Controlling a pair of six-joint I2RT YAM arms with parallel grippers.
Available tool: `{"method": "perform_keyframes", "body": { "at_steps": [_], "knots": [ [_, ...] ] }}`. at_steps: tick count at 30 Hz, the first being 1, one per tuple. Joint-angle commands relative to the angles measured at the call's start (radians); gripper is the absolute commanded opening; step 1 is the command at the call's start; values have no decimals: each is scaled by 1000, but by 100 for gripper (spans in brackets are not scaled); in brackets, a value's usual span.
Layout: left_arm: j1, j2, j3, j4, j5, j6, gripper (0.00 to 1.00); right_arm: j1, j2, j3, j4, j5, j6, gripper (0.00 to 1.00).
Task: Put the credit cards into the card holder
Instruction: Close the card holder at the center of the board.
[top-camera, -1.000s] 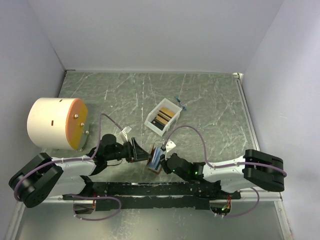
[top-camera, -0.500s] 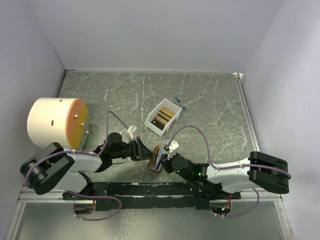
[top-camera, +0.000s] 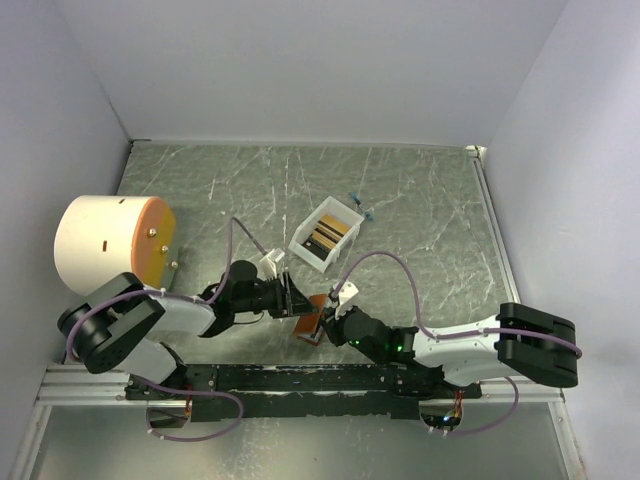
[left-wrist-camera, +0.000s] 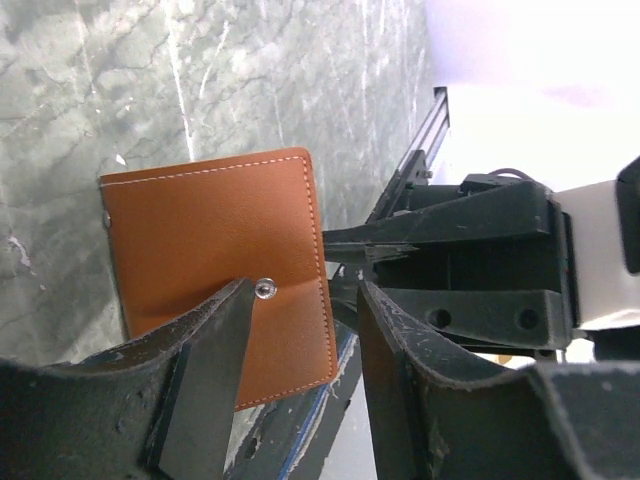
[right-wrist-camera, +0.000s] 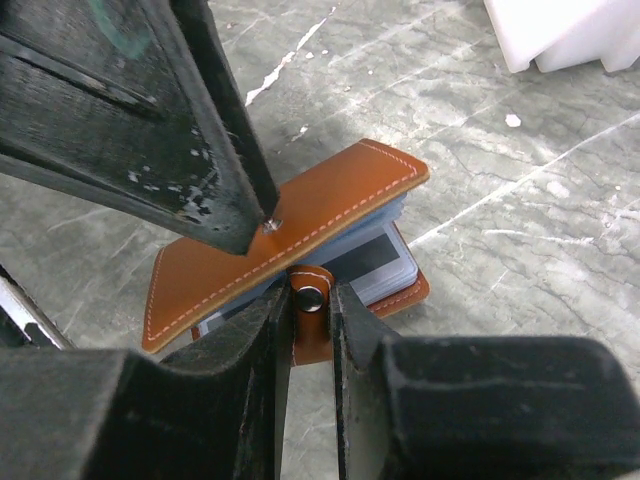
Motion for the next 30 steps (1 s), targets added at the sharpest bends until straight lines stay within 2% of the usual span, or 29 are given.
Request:
{"method": "perform_keyframes", "body": {
  "at_steps": [1, 13, 21, 30],
  "knots": [
    [-20, 25, 37, -66, -77, 69, 58, 0, -33, -9, 19, 28, -23, 19],
    [-57, 87, 93, -201, -178, 118, 56, 2, -40, 13, -88, -17, 49, 22],
    [-95, 125, 144, -327, -256, 152, 49, 2, -139, -13, -149, 19, 97, 26],
    [-155, 140, 227, -519, -377, 183, 46, 2, -222, -10, -218, 8, 142, 30]
  ]
}}
